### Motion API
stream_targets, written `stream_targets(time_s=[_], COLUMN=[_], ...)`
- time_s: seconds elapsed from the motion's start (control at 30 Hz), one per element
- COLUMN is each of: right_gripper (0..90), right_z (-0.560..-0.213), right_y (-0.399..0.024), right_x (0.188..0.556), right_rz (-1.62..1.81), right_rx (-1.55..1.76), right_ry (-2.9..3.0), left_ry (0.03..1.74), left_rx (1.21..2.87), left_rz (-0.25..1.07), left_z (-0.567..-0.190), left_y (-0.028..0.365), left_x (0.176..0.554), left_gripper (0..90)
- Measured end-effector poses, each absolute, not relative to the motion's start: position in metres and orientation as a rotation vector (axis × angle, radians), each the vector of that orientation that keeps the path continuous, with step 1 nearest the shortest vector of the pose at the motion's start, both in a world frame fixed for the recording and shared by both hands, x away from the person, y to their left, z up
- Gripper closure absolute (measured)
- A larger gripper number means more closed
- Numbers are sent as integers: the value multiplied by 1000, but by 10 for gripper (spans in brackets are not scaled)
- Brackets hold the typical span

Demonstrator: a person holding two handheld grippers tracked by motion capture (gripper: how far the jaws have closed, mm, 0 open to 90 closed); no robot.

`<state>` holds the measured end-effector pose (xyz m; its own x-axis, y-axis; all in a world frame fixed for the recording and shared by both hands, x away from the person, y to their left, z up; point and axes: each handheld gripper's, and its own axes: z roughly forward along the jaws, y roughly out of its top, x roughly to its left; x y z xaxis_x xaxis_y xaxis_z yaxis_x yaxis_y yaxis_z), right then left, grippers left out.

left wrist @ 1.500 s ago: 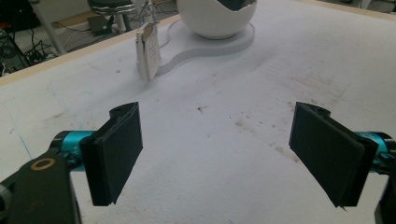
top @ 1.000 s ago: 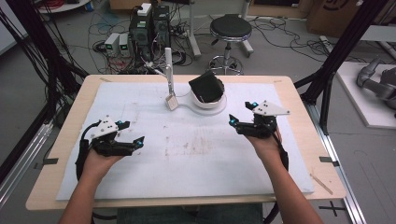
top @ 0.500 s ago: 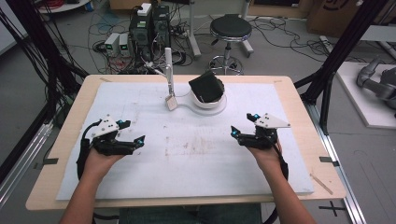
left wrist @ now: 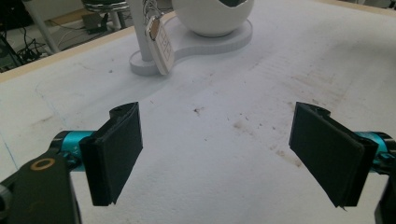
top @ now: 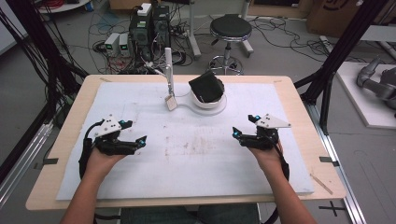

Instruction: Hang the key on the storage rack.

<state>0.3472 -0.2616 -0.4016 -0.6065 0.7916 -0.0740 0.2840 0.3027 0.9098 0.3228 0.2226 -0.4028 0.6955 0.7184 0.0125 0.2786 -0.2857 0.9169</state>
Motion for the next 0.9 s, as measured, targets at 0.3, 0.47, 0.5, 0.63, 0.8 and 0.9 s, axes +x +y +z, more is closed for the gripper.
stream_targets(time_s=[0.3, 0.47, 0.5, 0.63, 0.8, 0.9], right_gripper=[206, 206, 206, 206, 206, 206], right_z=[-403, -404, -405, -406, -405, -405], right_y=[-262, -263, -263, -262, -264, -264], right_x=[349, 351, 351, 352, 353, 353], right_rz=[1261, 1266, 1263, 1265, 1272, 1278], right_rx=[956, 970, 965, 963, 977, 987], right_ry=[2051, 2059, 2060, 2062, 2053, 2052], left_ry=[765, 773, 773, 768, 774, 774], left_rx=[1870, 1872, 1875, 1877, 1873, 1873], left_rz=[530, 530, 529, 529, 530, 531], left_z=[-402, -403, -403, -403, -403, -403], left_y=[221, 220, 220, 220, 220, 220], left_x=[321, 323, 323, 323, 324, 324], left_gripper=[173, 173, 173, 173, 173, 173])
